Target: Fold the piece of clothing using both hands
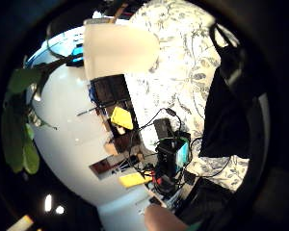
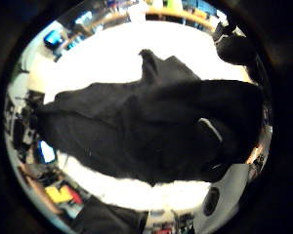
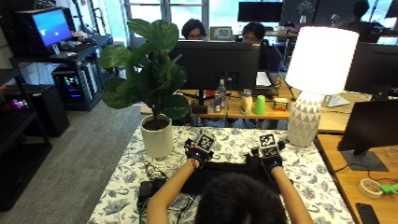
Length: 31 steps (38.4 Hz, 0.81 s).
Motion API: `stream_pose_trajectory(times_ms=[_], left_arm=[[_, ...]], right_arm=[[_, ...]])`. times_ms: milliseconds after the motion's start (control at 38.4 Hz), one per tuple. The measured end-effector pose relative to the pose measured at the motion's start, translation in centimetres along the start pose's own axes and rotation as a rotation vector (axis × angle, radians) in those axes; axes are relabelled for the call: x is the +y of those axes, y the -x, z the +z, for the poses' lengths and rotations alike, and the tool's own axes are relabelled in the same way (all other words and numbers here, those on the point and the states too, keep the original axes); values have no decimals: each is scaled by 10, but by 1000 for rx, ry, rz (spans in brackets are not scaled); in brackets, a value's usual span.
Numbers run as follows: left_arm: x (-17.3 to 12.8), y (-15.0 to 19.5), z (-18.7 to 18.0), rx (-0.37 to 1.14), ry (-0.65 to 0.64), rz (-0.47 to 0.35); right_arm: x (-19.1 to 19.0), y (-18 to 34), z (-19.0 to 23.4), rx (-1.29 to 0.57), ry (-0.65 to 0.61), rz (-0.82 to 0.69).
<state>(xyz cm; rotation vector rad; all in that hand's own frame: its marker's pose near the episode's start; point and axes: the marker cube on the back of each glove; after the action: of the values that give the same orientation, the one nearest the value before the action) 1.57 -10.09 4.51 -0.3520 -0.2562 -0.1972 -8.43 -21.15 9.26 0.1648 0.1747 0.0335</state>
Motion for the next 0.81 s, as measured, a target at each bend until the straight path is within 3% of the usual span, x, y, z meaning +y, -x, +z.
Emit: stream_pose_trajectory(times_ms=[78,156,260,365,547,599,729,807], left_arm=[[-2,-4,1,-20,17,-20],[2,2,-1,0,0,-38],[4,5,-11,66,-60,-14],[-23,-4,-10,140,-124,45],[-14,-39,21,217,-37,140],[-12,-48,32,236,-14,136],[30,-56,49,282,37,56],[26,-71,72,361,76,67]], right_arm=[[-23,-5,11,54,-192,37],[-31,-18,20,48,-203,59],[-15,-38,9,93,-106,119],[5,-57,-6,70,-31,212],[33,-81,21,-7,180,360],[41,-84,35,-25,242,402],[87,-80,39,-65,324,565],[121,-66,36,-116,386,573]])
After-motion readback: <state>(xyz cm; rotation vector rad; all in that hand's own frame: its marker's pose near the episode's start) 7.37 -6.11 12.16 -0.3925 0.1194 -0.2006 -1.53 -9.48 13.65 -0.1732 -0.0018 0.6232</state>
